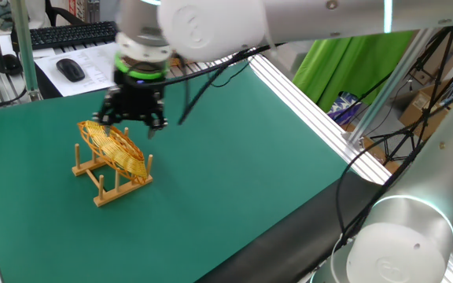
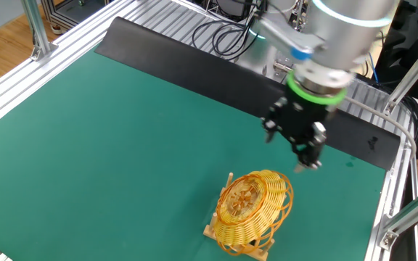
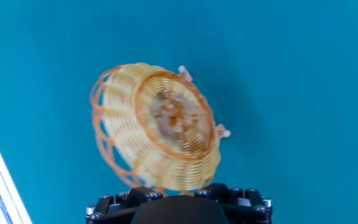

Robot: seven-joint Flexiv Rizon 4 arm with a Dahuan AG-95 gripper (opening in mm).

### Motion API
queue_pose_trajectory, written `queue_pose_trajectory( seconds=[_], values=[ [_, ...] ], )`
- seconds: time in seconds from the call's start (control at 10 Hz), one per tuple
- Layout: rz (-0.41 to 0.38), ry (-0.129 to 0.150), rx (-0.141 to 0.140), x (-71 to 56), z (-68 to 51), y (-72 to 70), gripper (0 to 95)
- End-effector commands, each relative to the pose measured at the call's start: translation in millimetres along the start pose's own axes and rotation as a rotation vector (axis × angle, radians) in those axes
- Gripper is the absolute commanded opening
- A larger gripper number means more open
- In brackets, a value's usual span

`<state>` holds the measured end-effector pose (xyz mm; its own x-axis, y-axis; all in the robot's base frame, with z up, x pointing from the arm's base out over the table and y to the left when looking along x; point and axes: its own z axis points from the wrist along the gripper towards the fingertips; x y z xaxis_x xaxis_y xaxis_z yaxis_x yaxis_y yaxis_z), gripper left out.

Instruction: Take the dish off the dish rack

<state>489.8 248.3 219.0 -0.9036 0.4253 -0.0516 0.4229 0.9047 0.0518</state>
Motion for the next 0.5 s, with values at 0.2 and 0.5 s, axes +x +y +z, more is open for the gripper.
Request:
queue_pose_trajectory(
  seconds=[0.2,0.5],
  values=[
    [0.037,-0.041,-0.011,4.6,6.1,12.0,76.0],
    [0.052,-0.054,-0.012,2.2,12.8,20.6,76.0]
  ],
)
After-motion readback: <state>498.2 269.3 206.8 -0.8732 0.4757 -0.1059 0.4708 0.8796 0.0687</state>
